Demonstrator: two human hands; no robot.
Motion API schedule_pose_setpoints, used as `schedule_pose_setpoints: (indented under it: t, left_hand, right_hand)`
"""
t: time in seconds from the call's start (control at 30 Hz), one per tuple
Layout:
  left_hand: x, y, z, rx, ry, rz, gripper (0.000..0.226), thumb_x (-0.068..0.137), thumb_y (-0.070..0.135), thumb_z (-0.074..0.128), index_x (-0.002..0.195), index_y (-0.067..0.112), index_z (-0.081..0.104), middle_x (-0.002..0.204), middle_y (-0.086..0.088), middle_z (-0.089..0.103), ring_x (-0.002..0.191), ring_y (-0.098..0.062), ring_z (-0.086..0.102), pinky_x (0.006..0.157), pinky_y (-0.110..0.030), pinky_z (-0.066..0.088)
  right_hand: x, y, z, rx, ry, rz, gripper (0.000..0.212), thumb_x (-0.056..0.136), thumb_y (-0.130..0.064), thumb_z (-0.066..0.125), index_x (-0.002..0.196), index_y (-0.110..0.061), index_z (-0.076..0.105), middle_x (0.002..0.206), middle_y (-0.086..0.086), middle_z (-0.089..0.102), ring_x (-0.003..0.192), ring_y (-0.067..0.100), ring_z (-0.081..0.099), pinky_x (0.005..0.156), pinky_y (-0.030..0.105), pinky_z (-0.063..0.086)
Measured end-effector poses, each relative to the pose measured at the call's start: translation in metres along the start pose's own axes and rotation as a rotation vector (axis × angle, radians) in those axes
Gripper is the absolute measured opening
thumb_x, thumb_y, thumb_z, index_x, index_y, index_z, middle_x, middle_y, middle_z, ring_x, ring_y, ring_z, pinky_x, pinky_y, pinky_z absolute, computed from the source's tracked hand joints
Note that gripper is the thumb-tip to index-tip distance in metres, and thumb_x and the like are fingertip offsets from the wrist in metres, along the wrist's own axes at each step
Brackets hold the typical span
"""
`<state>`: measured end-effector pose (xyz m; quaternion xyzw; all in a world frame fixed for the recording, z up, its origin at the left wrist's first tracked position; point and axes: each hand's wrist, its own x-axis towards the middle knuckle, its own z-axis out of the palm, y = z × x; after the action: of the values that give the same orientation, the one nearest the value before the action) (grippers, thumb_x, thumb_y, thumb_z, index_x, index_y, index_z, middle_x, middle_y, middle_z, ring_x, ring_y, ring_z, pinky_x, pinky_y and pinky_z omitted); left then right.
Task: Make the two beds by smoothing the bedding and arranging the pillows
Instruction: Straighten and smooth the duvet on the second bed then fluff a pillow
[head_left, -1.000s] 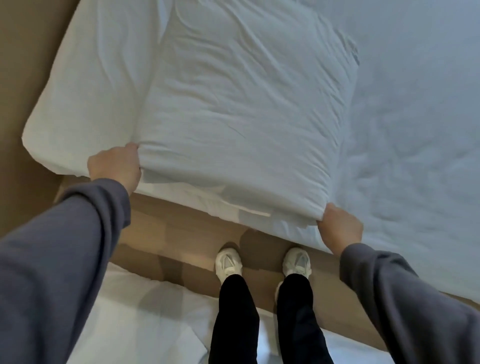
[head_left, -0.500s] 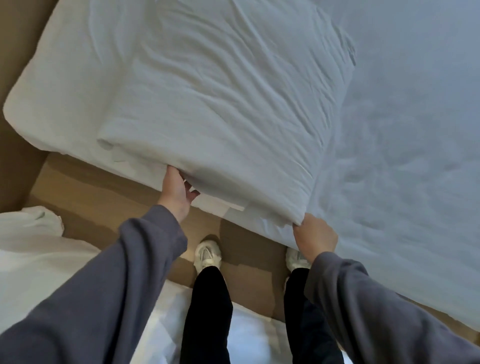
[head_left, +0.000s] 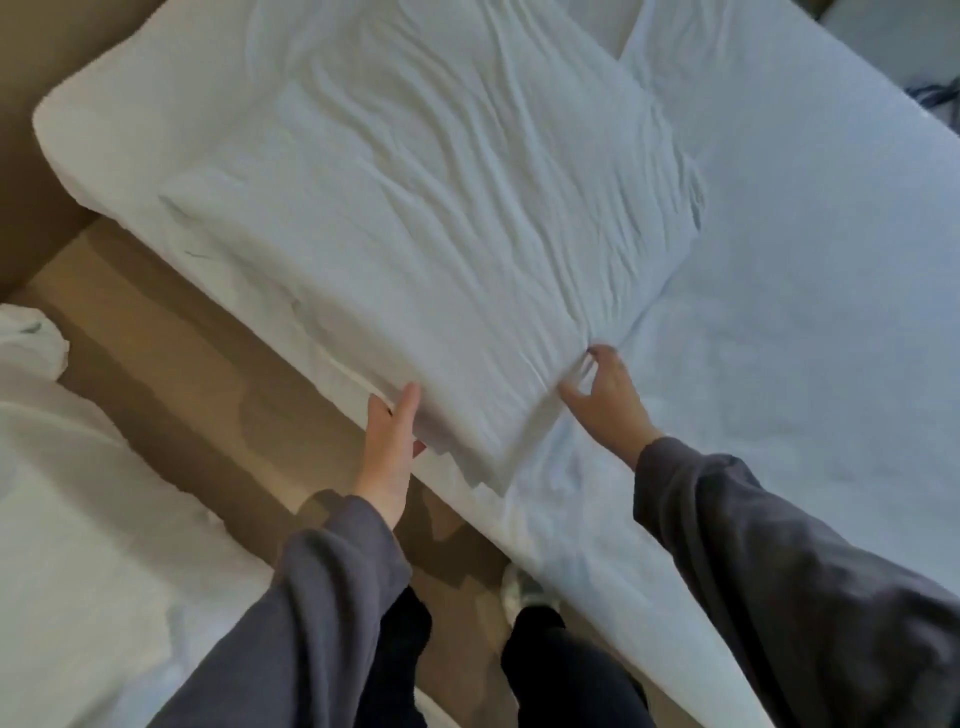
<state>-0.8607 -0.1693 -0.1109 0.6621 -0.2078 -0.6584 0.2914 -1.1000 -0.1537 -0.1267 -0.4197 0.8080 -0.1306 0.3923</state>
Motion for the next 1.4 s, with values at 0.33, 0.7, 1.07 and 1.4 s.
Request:
schedule_pose_setpoints:
  t: [0.33, 0.7, 1.07, 1.4]
  left_hand:
    - [0.023, -0.048, 0.026, 0.075, 0.152, 0.406, 0.042, 0.088, 0.055, 0.057, 0.117, 0.029, 0.043, 0.109, 0.014, 0.060, 0.103, -0.013, 0.060, 0.094, -0.043, 0.050]
    - [0.041, -0.082, 0.082, 0.193, 0.688, 0.756, 0.042, 0.094, 0.051, 0.048, 0.125, 0.022, 0.045, 0.121, 0.000, 0.058, 0.107, -0.024, 0.057, 0.095, -0.041, 0.046]
    - [-0.008, -0.133, 0.148, 0.372, 1.094, 0.483, 0.048, 0.087, 0.057, 0.054, 0.091, 0.009, 0.053, 0.105, -0.010, 0.049, 0.095, -0.034, 0.051, 0.084, -0.045, 0.045]
    - [-0.002, -0.137, 0.131, -0.263, 0.710, 0.555, 0.022, 0.092, 0.036, 0.063, 0.099, 0.015, 0.065, 0.096, -0.004, 0.067, 0.089, -0.024, 0.063, 0.084, -0.039, 0.047]
  right_hand:
    - [0.090, 0.056, 0.011, 0.075, 0.145, -0.391, 0.095, 0.080, -0.072, 0.045, 0.154, -0.037, -0.003, 0.160, 0.002, -0.024, 0.148, 0.020, -0.020, 0.120, 0.044, -0.003]
    - [0.166, 0.069, 0.005, -0.081, 0.323, -0.760, 0.076, 0.085, -0.071, 0.023, 0.153, -0.042, 0.003, 0.162, 0.001, -0.017, 0.148, 0.024, -0.018, 0.112, 0.063, -0.008]
    - [0.264, 0.060, -0.138, 0.079, 0.263, -0.461, 0.052, 0.094, -0.037, 0.036, 0.138, -0.012, 0.047, 0.142, 0.012, 0.043, 0.128, 0.034, 0.042, 0.108, 0.052, 0.030]
    - [0.292, 0.069, -0.180, 0.496, -0.096, -0.441, 0.046, 0.097, -0.038, 0.054, 0.129, -0.005, 0.054, 0.123, 0.015, 0.060, 0.099, 0.030, 0.058, 0.089, 0.043, 0.047]
